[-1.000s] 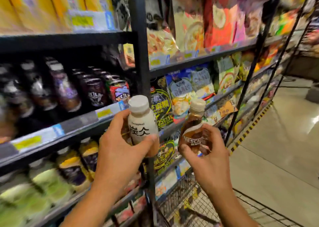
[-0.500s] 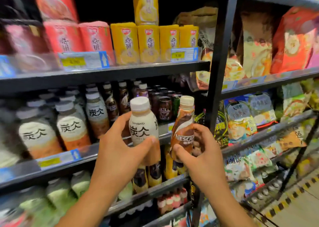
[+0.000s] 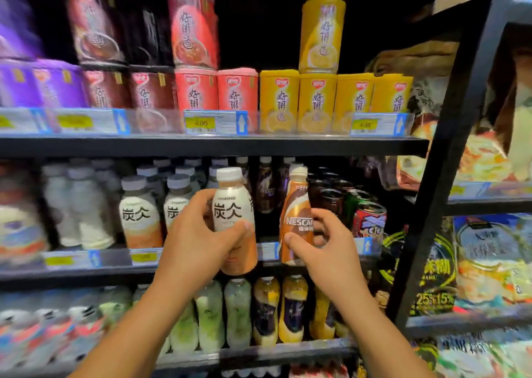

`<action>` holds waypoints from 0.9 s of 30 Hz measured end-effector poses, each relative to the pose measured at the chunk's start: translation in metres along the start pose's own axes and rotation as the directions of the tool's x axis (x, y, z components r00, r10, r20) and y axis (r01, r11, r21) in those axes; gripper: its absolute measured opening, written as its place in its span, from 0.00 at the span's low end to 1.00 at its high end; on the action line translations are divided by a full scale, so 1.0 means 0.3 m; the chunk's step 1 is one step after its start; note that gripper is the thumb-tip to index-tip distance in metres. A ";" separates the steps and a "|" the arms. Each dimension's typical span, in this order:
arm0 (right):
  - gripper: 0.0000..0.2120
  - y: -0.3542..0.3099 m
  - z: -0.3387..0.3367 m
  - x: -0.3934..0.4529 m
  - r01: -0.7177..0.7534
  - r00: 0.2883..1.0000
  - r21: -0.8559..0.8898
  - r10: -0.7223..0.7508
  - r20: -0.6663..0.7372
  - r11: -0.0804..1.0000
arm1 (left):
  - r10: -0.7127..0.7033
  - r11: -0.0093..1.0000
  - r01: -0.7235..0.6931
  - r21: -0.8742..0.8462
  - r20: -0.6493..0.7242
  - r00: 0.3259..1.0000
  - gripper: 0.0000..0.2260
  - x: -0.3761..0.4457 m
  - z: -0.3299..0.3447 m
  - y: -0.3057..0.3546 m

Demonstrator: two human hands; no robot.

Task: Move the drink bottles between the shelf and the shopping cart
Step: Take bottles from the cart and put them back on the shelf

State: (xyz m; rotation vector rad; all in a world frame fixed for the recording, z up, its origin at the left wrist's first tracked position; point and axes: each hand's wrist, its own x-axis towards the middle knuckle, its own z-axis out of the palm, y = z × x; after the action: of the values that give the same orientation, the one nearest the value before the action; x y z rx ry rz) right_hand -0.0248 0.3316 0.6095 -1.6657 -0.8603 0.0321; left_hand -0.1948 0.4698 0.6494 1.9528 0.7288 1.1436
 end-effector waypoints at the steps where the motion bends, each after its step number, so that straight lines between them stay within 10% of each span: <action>1: 0.25 0.003 0.008 0.017 -0.002 1.000 0.001 0.002 0.010 1.000 | -0.005 1.000 0.005 0.017 -0.012 1.000 0.21 0.010 -0.002 -0.001; 27: 0.22 -0.036 0.214 0.219 -0.015 0.994 -0.431 0.059 0.089 0.902 | 0.033 0.890 0.051 0.453 -0.174 0.984 0.20 0.149 0.104 -0.036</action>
State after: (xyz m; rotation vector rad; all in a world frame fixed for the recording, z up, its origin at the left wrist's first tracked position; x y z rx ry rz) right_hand -0.0119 0.4215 0.6270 -2.1103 -0.9591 -0.0530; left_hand -0.1482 0.5004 0.6514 2.2418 1.1909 1.2331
